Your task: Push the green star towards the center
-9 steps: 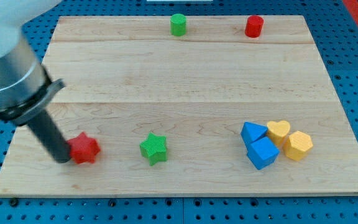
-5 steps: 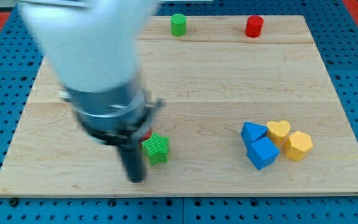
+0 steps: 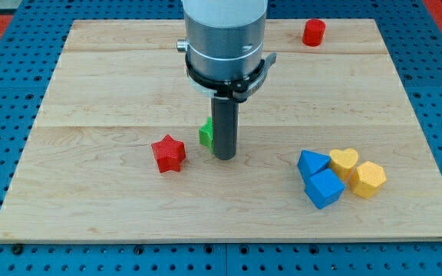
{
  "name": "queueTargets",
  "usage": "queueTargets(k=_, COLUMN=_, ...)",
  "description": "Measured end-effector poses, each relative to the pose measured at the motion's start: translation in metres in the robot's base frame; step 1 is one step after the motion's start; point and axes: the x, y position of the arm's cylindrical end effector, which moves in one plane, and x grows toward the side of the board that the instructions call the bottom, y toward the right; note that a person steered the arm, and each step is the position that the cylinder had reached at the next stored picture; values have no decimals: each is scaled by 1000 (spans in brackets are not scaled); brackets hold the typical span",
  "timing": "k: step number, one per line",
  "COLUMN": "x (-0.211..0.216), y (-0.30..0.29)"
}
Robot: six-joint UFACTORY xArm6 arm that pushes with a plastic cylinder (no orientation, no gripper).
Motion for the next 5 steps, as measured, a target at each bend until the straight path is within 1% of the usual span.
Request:
queueTargets(k=1, x=-35, y=27)
queueTargets(k=2, x=-11, y=-13)
queueTargets(k=3, x=23, y=-47)
queueTargets(k=5, x=-113, y=14)
